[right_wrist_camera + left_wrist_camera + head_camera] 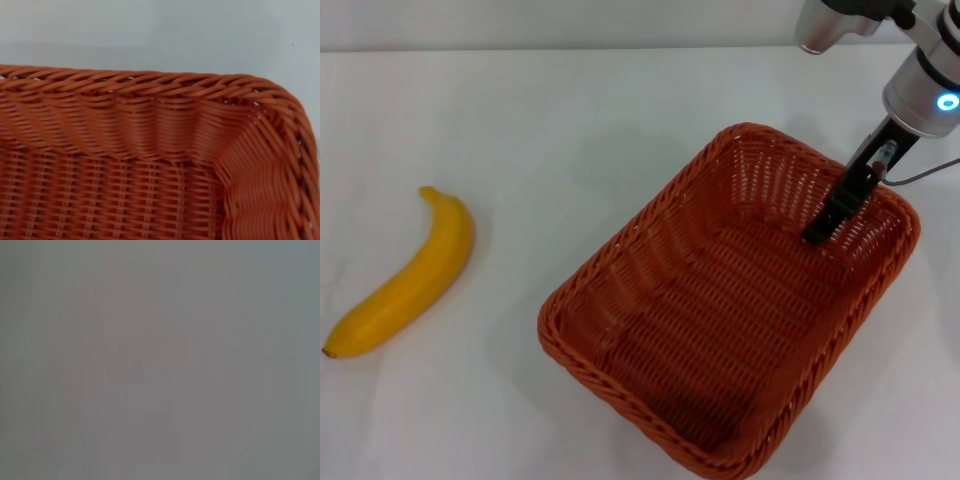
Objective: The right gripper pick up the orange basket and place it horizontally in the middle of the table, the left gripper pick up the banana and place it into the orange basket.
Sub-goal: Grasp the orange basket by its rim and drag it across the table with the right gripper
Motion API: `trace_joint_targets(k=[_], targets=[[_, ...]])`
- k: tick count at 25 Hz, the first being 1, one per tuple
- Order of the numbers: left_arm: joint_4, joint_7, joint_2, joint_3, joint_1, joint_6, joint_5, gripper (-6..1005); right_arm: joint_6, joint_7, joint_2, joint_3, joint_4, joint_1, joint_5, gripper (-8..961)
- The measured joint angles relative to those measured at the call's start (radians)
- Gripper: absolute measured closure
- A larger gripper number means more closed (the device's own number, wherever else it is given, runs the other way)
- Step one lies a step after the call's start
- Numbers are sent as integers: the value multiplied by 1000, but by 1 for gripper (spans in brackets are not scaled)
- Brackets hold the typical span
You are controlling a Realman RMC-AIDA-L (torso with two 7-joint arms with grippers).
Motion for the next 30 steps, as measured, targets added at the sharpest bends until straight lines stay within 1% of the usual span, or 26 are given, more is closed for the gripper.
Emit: trace_joint_targets(k=[6, 9, 12, 17, 19, 21, 23, 25, 30], targets=[[0, 1, -1, 0, 2, -2, 20, 212, 3, 4, 1, -43, 4, 4, -3, 425], [0, 2, -2, 0, 4, -3, 22, 212, 3, 25, 0, -48, 5, 7, -5, 458], [0, 2, -2, 0, 9, -1, 22, 212, 4, 66, -5, -51, 1, 13, -16, 490], [0, 2, -2, -2, 25, 2, 22, 212, -2, 123, -9, -45, -49, 15, -53, 545], [0, 2, -1, -2, 29, 3, 20, 212, -11, 150, -19, -44, -60, 15, -57, 714], [-1, 2, 0, -2, 31, 3, 18, 212, -27, 179, -35, -38, -63, 15, -59, 740], [-4, 2, 2, -2, 30, 4, 17, 212, -55, 205, -52, -10, -62, 15, -60, 765], [-7, 3, 3, -3, 28, 10, 16, 213, -93, 219, -67, 50, -60, 11, -60, 791], [-15, 4, 5, -3, 22, 15, 14, 214, -197, 280, -102, 291, -65, -4, -56, 804]])
